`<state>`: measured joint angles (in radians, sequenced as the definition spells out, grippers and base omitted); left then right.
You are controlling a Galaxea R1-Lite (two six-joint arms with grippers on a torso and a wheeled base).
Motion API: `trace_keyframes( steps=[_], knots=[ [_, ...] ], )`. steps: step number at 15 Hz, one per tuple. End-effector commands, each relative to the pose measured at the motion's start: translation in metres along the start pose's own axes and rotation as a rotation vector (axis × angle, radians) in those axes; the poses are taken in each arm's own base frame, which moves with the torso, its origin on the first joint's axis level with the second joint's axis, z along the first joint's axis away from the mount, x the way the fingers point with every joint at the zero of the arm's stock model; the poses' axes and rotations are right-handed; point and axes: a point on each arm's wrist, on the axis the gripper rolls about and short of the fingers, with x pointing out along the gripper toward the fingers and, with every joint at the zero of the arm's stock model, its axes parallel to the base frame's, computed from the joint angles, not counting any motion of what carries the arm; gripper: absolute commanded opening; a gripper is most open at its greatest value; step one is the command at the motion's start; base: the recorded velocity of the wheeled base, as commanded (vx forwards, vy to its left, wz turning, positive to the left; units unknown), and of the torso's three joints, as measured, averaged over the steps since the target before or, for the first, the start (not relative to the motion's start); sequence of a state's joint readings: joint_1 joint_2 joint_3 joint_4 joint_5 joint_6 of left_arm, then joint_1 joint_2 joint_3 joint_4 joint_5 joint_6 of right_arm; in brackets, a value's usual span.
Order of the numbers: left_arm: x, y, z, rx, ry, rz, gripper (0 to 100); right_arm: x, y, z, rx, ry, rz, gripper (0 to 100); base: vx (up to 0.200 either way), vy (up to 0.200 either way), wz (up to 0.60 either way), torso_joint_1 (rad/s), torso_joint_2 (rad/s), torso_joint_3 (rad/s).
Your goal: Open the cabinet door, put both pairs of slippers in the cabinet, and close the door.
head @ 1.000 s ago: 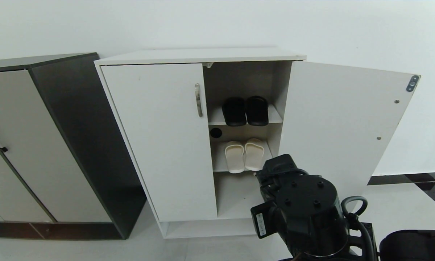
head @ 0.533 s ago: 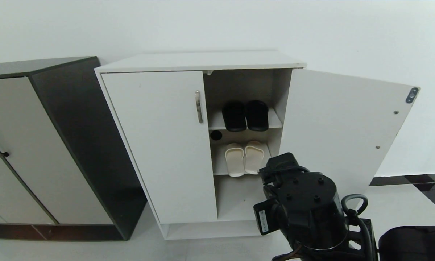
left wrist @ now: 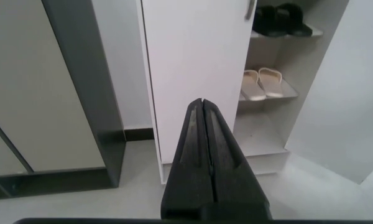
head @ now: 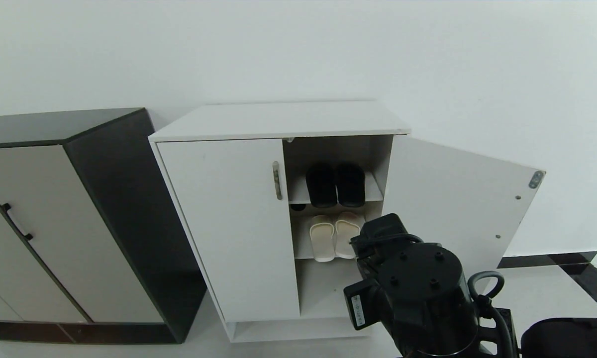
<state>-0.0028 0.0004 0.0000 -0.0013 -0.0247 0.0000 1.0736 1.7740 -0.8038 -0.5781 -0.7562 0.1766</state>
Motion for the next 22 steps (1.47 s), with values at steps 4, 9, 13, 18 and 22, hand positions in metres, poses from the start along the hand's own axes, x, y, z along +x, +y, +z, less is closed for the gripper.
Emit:
trace_keyframes(
  steps=[4, 9, 13, 18, 22],
  knots=[
    [0.0001, 0.0, 0.0001, 0.0, 0.001, 0.0, 0, 0.0001, 0.0001, -0.0002, -0.001, 0.0, 0.0, 0, 0.0, 0.0, 0.0, 0.163, -0.48, -0.315],
    [0.0001, 0.0, 0.0001, 0.0, 0.001, 0.0, 0, 0.0001, 0.0002, -0.0002, -0.001, 0.001, 0.002, 0, 0.0, 0.0, 0.0, 0.194, -0.5, -0.319],
    [0.0001, 0.0, 0.0001, 0.0, 0.001, 0.0, 0, 0.0001, 0.0002, 0.0, 0.0, -0.001, 0.0, 0, 0.0, 0.0, 0.0, 0.217, -0.52, -0.311],
    [0.0001, 0.0, 0.0001, 0.0, 0.001, 0.0, 0, 0.0007, 0.0005, -0.0013, -0.004, 0.003, 0.0, 0, 0.0, 0.0, 0.0, 0.194, -0.44, -0.252],
    [0.0001, 0.0, 0.0001, 0.0, 0.001, 0.0, 0, 0.0005, 0.0002, -0.0025, -0.007, 0.006, 0.001, 0, 0.0, 0.0, 0.0, 0.023, -0.04, -0.026]
  ],
)
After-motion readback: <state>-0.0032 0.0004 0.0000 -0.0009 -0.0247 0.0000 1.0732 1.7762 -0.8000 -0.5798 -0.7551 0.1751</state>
